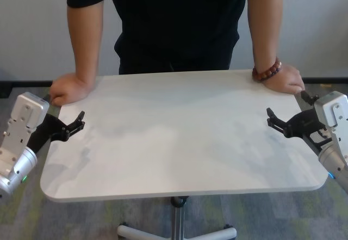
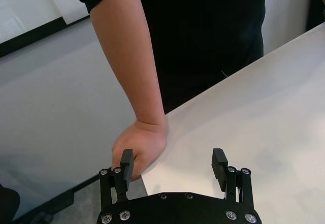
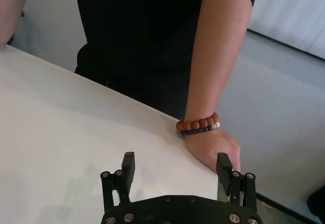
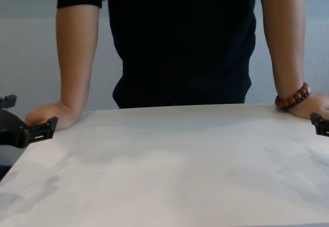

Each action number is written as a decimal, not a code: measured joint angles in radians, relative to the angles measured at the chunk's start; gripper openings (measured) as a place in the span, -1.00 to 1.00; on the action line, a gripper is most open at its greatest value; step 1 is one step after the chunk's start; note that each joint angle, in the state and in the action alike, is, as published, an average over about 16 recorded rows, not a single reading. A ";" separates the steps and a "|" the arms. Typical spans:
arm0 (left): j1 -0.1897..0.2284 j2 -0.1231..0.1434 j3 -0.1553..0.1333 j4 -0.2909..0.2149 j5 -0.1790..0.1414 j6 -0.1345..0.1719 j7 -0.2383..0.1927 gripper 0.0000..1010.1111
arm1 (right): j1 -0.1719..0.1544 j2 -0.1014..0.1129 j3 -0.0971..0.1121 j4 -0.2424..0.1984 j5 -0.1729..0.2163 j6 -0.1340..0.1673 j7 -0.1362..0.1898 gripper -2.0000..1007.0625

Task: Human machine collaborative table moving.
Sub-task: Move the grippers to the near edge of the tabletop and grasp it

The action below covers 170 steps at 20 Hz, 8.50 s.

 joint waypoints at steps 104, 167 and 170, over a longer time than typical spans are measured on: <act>0.548 0.403 -0.257 -0.571 0.083 0.006 -0.009 0.98 | -0.245 0.199 -0.015 -0.506 -0.304 0.274 -0.043 1.00; 0.516 0.156 0.028 -0.437 0.995 0.186 0.118 0.98 | -0.266 0.178 -0.151 -0.376 -0.771 0.410 0.094 1.00; 0.510 0.137 0.033 -0.417 1.023 0.190 0.129 0.98 | -0.260 0.178 -0.160 -0.373 -0.808 0.419 0.094 1.00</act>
